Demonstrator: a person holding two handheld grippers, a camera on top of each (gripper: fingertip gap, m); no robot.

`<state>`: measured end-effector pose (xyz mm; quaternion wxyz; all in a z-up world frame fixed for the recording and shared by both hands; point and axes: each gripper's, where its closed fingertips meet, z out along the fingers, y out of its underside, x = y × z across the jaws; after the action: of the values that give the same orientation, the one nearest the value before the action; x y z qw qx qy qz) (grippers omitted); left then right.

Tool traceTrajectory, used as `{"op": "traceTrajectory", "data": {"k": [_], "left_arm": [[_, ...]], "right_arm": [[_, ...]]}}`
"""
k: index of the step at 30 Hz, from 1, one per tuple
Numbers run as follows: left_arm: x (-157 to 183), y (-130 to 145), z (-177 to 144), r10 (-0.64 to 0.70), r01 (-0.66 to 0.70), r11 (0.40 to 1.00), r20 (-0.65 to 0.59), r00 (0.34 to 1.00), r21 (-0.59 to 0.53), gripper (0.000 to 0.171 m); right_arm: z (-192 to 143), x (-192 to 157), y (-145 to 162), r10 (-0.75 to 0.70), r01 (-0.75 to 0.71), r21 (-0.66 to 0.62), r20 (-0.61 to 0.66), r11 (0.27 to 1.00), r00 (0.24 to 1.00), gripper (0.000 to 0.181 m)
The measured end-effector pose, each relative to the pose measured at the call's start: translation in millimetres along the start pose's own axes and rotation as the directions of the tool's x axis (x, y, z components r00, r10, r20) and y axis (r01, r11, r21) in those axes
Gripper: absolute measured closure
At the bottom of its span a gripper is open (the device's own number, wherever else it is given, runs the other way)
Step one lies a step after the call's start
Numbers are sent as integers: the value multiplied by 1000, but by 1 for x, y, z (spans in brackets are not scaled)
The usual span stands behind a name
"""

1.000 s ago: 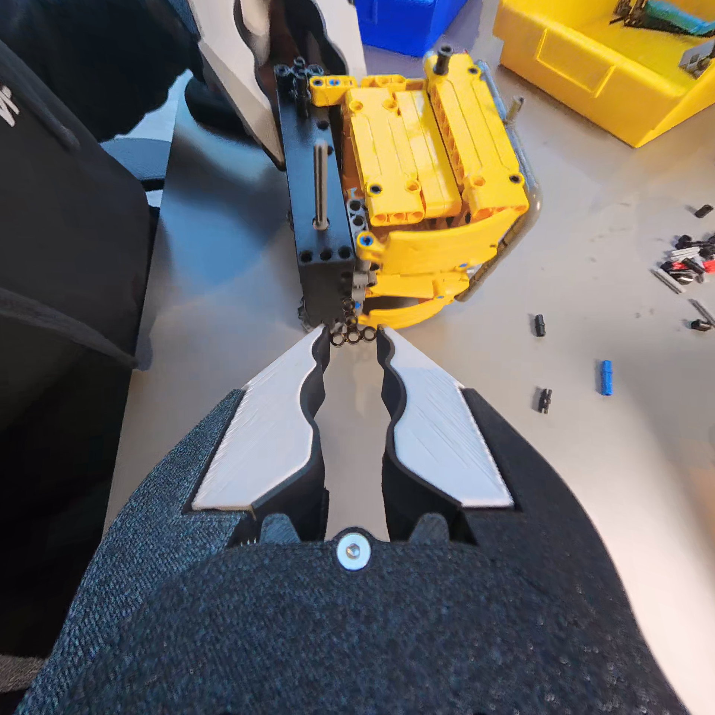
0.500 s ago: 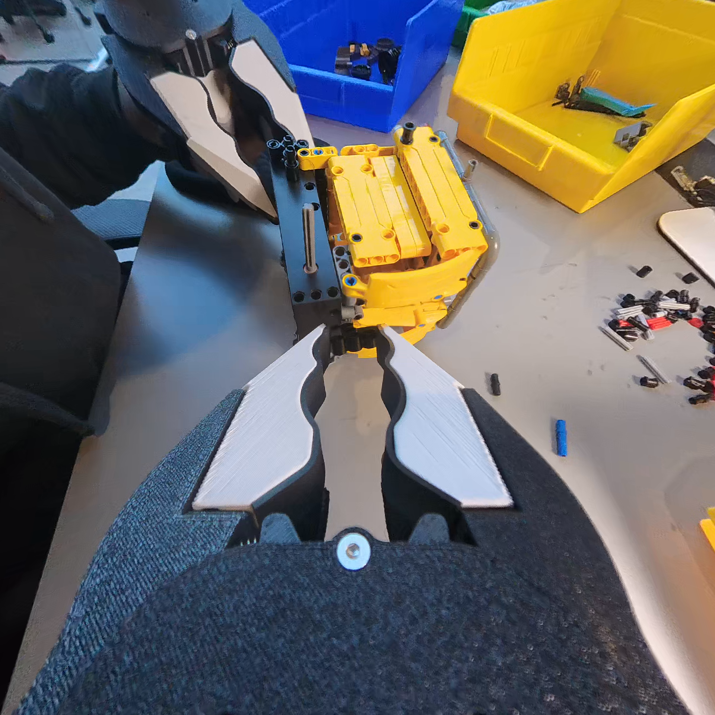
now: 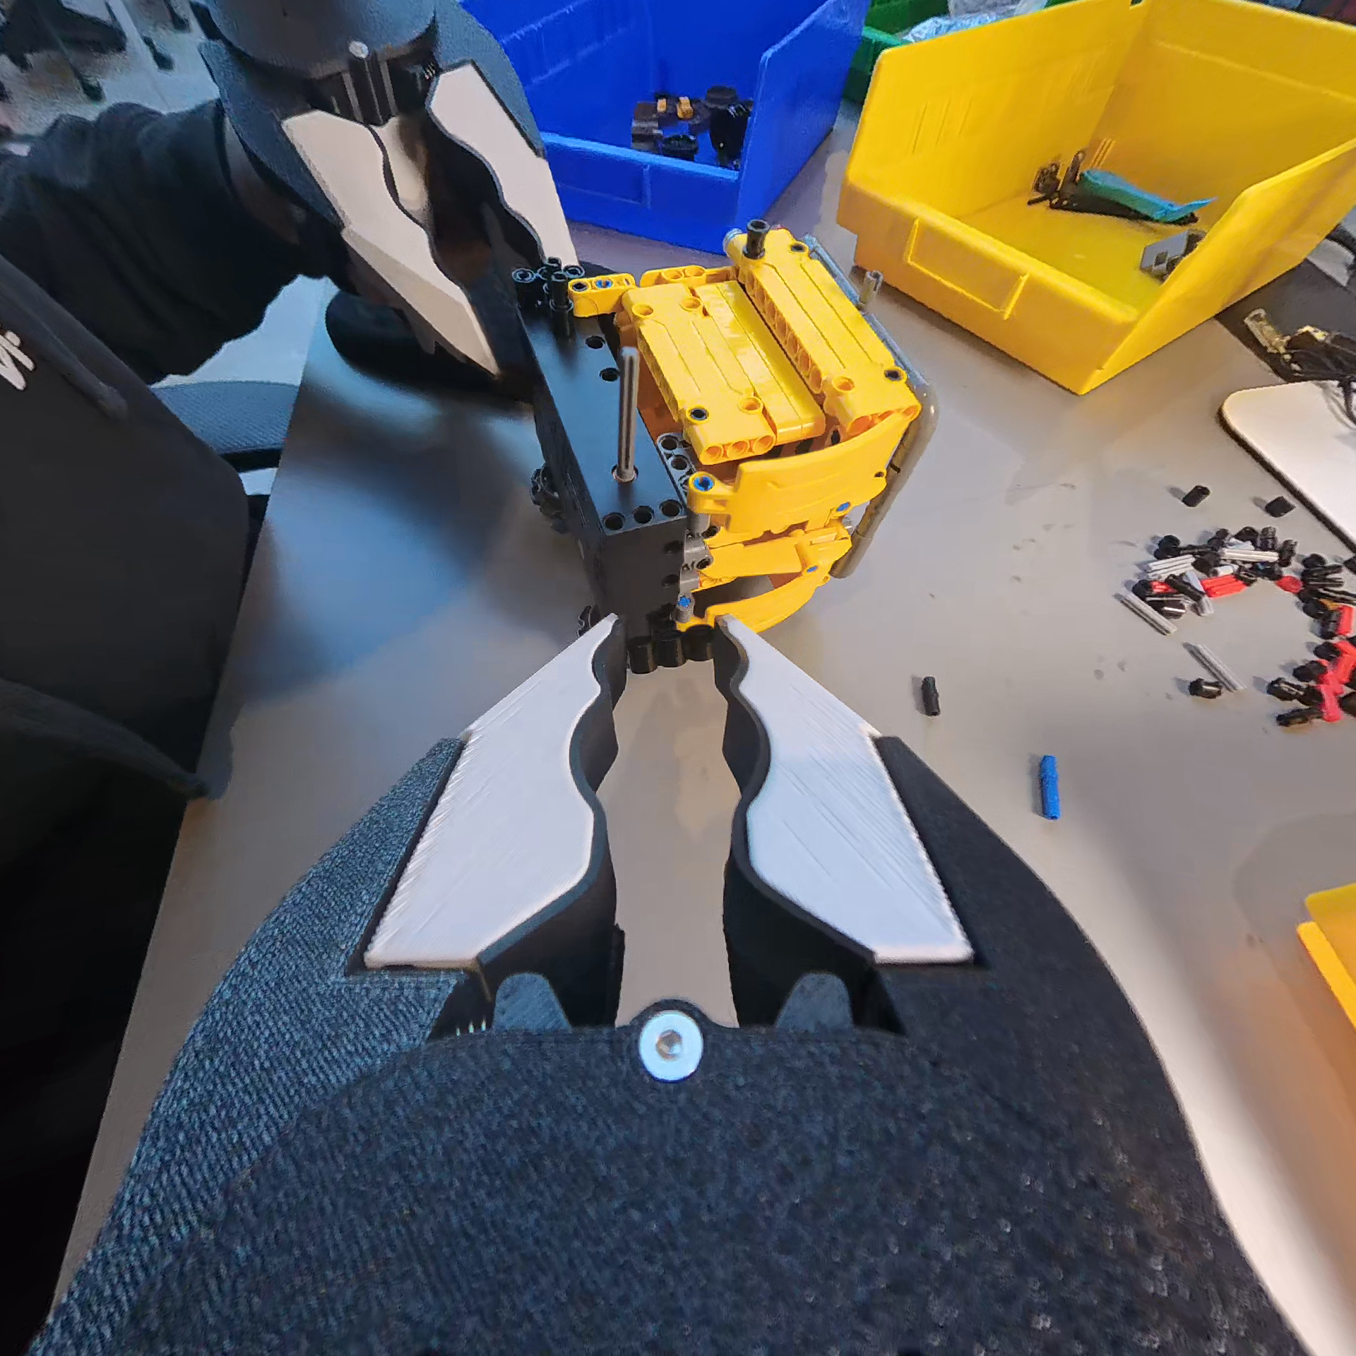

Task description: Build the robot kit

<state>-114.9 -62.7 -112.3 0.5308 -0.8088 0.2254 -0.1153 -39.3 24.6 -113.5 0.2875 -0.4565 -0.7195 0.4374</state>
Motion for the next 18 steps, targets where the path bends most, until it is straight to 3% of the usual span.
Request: {"op": "traceTrajectory", "data": {"k": [7, 13, 18], "left_arm": [[-11, -31, -25, -49, 53, 989, -28, 998, 139, 137], [-14, -38, -17, -8, 12, 991, -28, 1000, 131, 132], [-21, -69, -18, -3, 16, 978, -63, 998, 208, 130]], "right_arm": [[-8, 4, -3, 9, -8, 31, -22, 999, 1000, 158], [-8, 6, -7, 2, -1, 50, -33, 999, 999, 158], [-20, 14, -34, -35, 41, 114, -56, 993, 998, 158]]}}
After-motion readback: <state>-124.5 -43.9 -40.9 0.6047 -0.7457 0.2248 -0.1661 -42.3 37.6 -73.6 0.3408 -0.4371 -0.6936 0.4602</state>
